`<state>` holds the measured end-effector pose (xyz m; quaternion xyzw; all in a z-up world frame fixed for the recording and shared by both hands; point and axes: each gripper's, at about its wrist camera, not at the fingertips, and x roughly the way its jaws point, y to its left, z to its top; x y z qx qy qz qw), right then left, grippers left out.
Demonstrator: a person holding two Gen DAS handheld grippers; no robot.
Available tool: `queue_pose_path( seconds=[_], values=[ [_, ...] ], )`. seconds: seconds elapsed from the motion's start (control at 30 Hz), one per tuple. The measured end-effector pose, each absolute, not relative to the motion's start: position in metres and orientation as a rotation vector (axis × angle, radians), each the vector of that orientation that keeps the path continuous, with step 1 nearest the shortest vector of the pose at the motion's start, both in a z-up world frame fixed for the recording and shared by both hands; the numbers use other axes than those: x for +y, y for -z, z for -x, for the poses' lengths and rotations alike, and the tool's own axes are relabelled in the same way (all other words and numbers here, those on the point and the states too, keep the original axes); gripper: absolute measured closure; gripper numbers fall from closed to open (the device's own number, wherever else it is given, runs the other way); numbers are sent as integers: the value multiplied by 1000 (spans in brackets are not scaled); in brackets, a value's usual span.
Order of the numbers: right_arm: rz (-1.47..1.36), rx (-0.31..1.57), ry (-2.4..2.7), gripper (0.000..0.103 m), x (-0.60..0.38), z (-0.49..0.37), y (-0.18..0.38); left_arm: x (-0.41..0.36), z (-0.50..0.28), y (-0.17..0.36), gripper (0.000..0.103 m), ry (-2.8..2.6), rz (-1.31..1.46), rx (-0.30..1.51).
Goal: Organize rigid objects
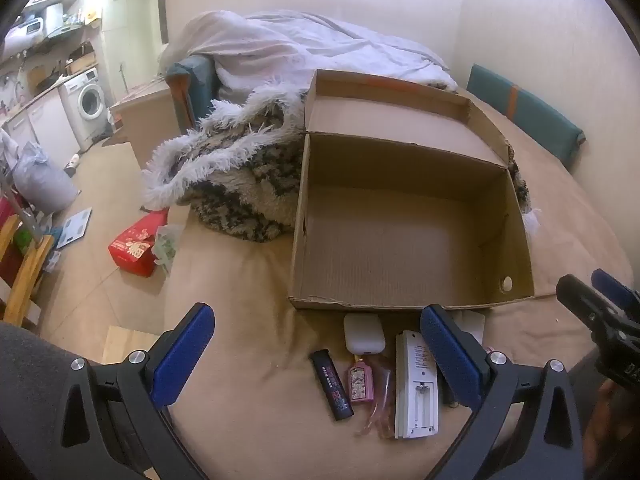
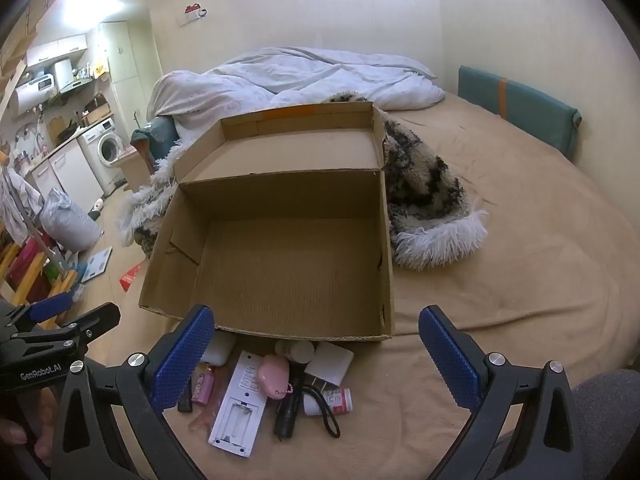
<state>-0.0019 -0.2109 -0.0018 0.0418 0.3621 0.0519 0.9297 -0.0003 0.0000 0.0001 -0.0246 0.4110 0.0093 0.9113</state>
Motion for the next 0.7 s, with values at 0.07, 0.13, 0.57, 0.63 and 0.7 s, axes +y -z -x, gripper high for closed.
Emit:
queue_pose_path(
  seconds=[0.07,0.13,0.57,0.63,0.7],
  values=[
    [-86,740,-107,0,-211,2,2,0,0,0,0,-18,51,848],
    [-85,740,-108,0,-211,2,2,-1,1,0,0,-18,48,847],
    [-82,740,-106,0,-210,2,1,0,0,0,0,-18,54,853],
    [-79,736,-106,0,-209,3,0,0,0,0,0,-18,54,853],
    [-79,737,-106,0,-209,3,0,4,2,4,0,-18,55,852]
  ],
)
